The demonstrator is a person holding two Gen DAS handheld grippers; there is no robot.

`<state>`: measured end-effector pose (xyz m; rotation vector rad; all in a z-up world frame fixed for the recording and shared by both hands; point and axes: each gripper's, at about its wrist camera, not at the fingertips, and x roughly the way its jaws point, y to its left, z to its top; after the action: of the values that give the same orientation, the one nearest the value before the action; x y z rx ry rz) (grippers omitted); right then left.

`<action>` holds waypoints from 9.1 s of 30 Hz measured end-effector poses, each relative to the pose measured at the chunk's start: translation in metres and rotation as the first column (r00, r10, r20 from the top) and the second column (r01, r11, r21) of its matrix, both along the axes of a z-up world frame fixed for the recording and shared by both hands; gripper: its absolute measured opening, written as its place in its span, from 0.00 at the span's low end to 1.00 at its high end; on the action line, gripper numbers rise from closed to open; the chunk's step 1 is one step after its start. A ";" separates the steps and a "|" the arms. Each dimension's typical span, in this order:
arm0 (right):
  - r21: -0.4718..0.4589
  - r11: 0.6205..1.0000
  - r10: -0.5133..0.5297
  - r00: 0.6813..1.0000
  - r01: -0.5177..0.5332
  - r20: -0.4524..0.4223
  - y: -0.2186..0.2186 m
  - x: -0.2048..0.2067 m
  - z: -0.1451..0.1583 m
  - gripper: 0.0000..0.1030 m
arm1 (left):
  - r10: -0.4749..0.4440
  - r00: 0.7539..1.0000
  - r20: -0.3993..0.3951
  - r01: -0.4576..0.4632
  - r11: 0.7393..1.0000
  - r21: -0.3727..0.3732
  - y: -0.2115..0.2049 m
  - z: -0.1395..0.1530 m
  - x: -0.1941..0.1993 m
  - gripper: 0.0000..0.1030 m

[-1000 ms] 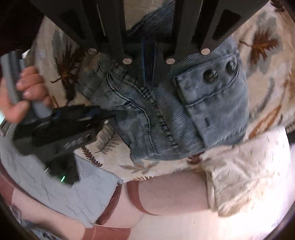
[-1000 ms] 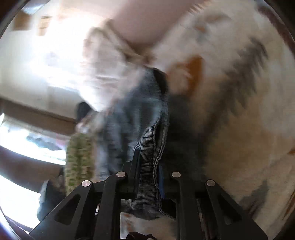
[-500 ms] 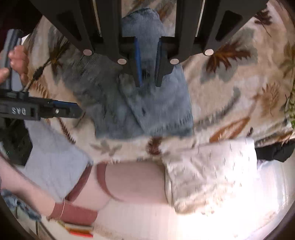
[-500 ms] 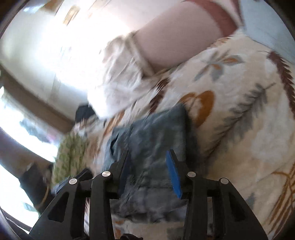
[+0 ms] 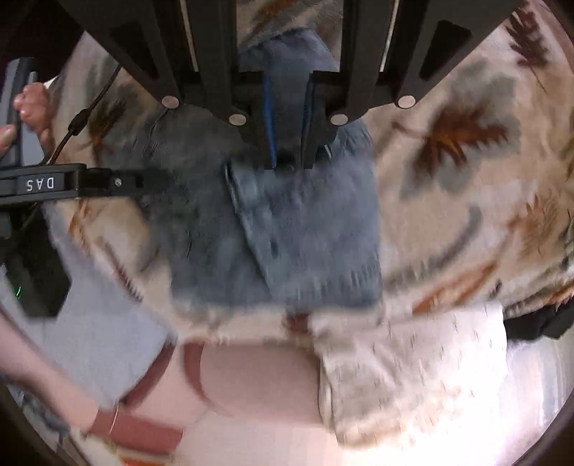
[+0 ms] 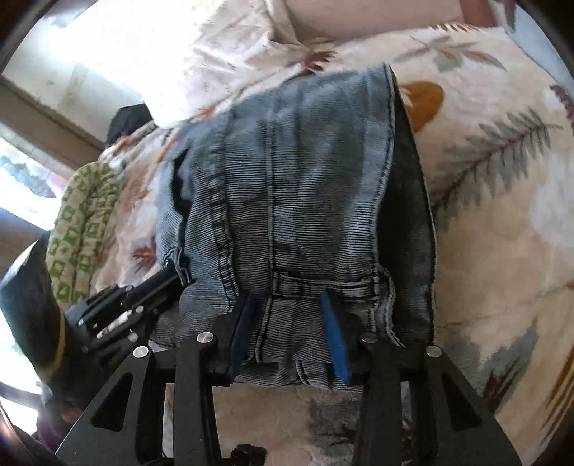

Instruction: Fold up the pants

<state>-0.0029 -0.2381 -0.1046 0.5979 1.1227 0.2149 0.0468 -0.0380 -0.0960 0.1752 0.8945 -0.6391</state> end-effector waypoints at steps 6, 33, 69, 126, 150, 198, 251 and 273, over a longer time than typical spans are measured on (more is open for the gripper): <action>0.083 0.993 -0.107 0.958 0.088 0.266 -0.018 -0.002 0.040 0.45 | 0.065 0.996 0.053 -0.063 0.998 -0.028 -0.015 0.027 0.051 0.15; 0.152 0.958 -0.267 0.946 0.242 0.182 -0.054 0.032 0.008 0.60 | 0.146 0.987 0.066 -0.149 0.988 0.042 -0.020 -0.002 0.049 0.29; -0.263 0.795 -0.259 0.699 0.546 0.667 0.048 -0.170 0.098 0.86 | 0.363 0.884 0.294 -0.370 0.928 -0.032 0.077 0.032 -0.067 1.00; 0.197 0.785 -0.615 0.779 0.588 0.125 -0.062 -0.091 0.013 0.88 | 0.267 0.959 0.098 -0.263 0.963 -0.053 0.067 -0.014 -0.025 1.00; 0.165 0.815 -0.576 0.805 0.555 0.141 -0.056 -0.082 0.011 0.88 | 0.278 0.954 0.115 -0.279 0.960 -0.009 0.066 -0.021 -0.024 1.00; -0.139 0.883 -0.386 0.863 0.448 0.328 -0.036 -0.022 0.040 0.88 | 0.291 0.945 0.150 -0.301 0.953 0.044 0.043 -0.020 -0.013 1.00; -0.129 0.890 -0.400 0.884 0.438 0.241 -0.052 -0.009 0.012 0.88 | 0.251 0.951 0.179 -0.263 0.964 0.042 0.032 -0.011 0.000 1.00; -0.136 0.897 -0.381 0.892 0.420 0.243 -0.045 -0.008 0.013 0.88 | 0.247 0.954 0.170 -0.259 0.964 0.055 0.033 -0.015 0.003 1.00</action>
<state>-0.0106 -0.2830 -0.0920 0.6122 0.7804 -0.1828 0.0503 -0.0054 -0.1113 0.1750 0.7688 -0.3461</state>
